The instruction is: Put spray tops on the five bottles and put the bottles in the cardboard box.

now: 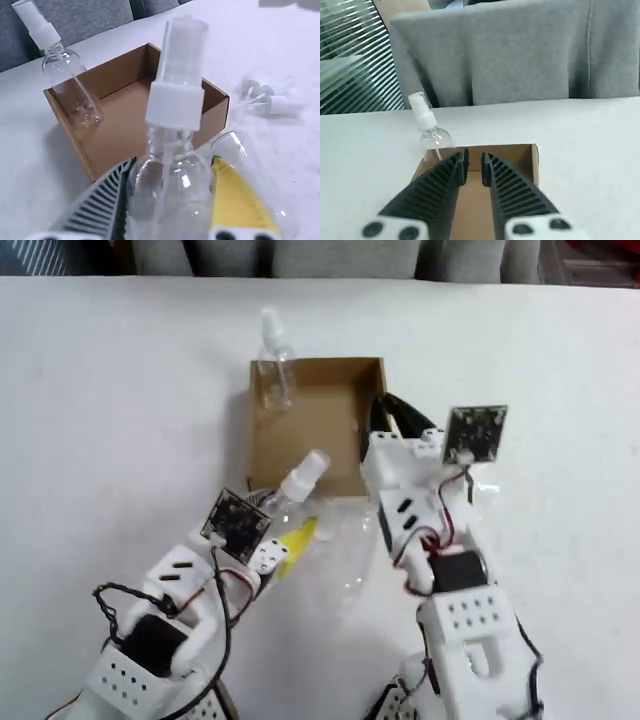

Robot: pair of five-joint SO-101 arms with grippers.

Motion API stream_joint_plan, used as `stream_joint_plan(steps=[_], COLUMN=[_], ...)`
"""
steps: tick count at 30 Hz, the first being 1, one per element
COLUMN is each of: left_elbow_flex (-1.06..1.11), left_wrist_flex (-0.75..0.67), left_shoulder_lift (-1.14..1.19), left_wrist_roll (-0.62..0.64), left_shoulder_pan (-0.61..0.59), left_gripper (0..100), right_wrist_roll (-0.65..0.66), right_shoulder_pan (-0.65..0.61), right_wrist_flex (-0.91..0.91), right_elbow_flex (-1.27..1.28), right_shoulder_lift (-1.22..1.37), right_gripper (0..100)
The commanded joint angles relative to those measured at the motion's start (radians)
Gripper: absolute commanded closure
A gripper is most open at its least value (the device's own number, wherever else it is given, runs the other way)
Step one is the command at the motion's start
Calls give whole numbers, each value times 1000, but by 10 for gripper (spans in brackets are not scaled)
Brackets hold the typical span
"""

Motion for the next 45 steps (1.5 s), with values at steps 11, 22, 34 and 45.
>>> stream_joint_plan(steps=[11,22,34,45], left_elbow_flex=[-6,-6,-6,-11], left_wrist_flex=[-37,-37,-37,-48], left_shoulder_lift=[-16,-16,-16,-16], left_wrist_roll=[-12,-12,-12,-12], left_shoulder_pan=[-4,-4,-4,-42], left_gripper=[979,979,979,978], right_wrist_roll=[0,0,2,2], right_shoulder_pan=[-99,-182,-199,-90], right_wrist_flex=[-285,-278,-278,-174], right_elbow_flex=[-12,-5,114,137], right_shoulder_lift=[367,366,136,93], right_gripper=[981,981,981,981])
